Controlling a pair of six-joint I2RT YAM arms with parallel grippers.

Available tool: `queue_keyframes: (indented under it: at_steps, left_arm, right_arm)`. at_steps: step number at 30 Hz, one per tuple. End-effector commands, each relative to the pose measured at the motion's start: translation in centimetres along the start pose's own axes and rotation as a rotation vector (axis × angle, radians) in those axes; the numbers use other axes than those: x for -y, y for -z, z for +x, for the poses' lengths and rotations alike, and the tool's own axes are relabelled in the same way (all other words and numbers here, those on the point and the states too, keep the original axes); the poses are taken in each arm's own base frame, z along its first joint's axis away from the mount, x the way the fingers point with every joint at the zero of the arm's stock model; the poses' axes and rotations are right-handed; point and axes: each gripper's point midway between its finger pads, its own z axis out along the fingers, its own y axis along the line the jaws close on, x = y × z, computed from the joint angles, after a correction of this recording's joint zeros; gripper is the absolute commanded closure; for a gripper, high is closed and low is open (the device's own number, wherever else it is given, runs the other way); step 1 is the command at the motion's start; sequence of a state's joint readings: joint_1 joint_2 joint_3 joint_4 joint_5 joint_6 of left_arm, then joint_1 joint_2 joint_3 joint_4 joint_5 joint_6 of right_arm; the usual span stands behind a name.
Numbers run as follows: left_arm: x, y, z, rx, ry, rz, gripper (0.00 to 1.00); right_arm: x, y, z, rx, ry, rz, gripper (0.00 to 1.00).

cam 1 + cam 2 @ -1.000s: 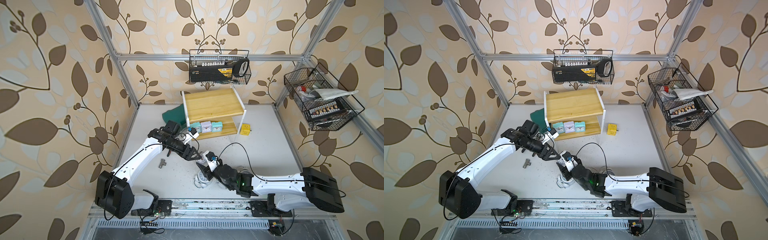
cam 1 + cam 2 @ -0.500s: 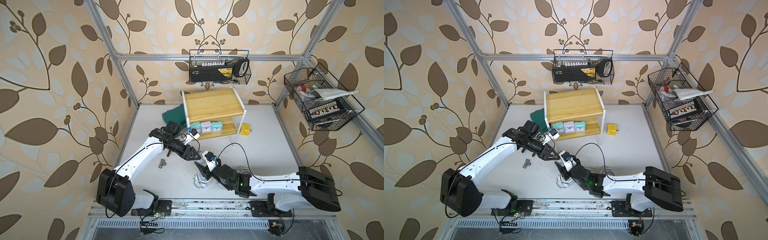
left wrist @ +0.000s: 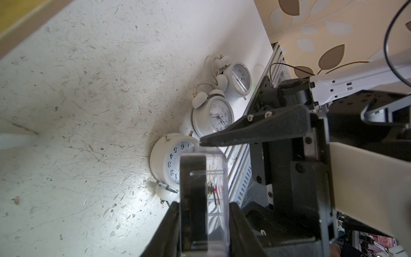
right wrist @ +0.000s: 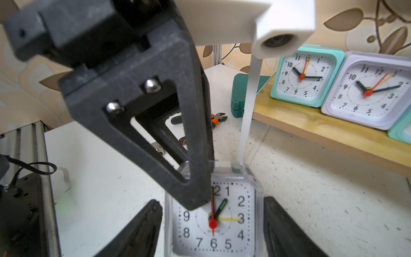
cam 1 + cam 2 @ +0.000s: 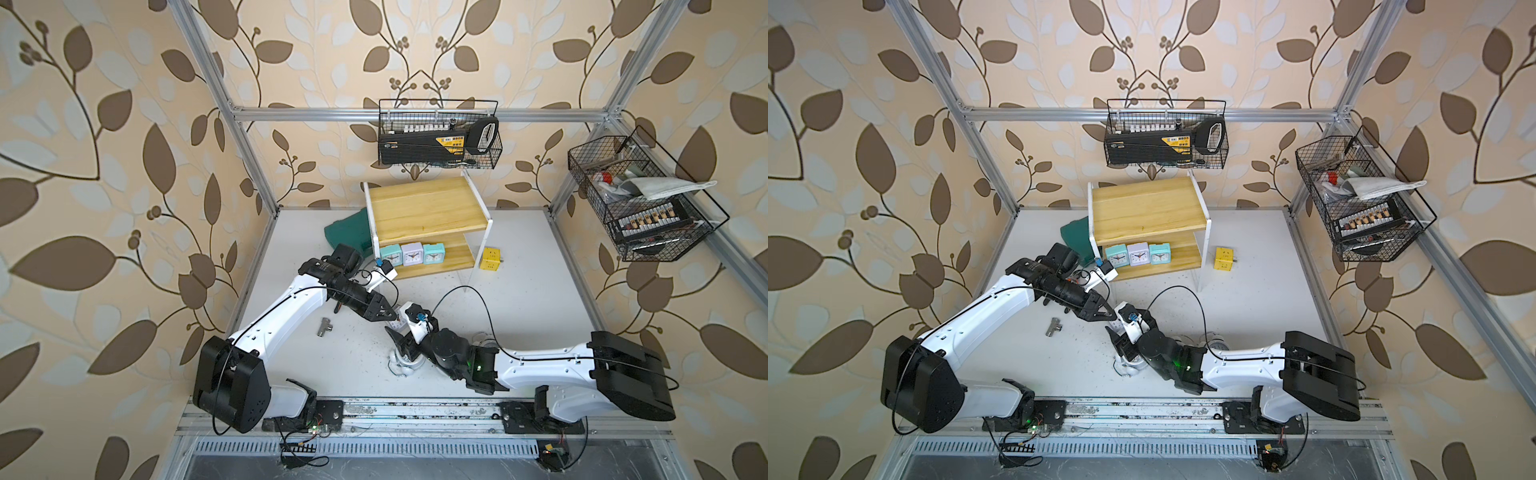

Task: Place the alarm clocks on the shelf by style
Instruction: Pick up the alarm from the center of the board.

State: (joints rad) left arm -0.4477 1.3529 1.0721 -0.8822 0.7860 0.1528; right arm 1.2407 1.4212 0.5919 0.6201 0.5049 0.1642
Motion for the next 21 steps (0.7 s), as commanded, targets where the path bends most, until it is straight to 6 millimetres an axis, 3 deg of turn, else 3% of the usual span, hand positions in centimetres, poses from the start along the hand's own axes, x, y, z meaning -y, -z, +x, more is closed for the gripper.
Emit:
queue_keyframes:
  at_steps: [1,17,21]
  left_arm:
    - [0.2,0.0,-0.1,0.012,-0.064,-0.029,0.77]
    - [-0.3,-0.3,0.1,0.002,-0.083,-0.063,0.78]
    - [-0.3,-0.3,0.1,0.001,-0.086,-0.065,0.77]
  right_arm:
    - [-0.1,-0.6,-0.3,-0.019,-0.032,-0.007,0.26]
    - [0.7,-1.7,0.9,-0.093,-0.072,-0.016,0.35]
    - [0.7,-1.8,1.0,-0.100,-0.074,-0.023,0.45]
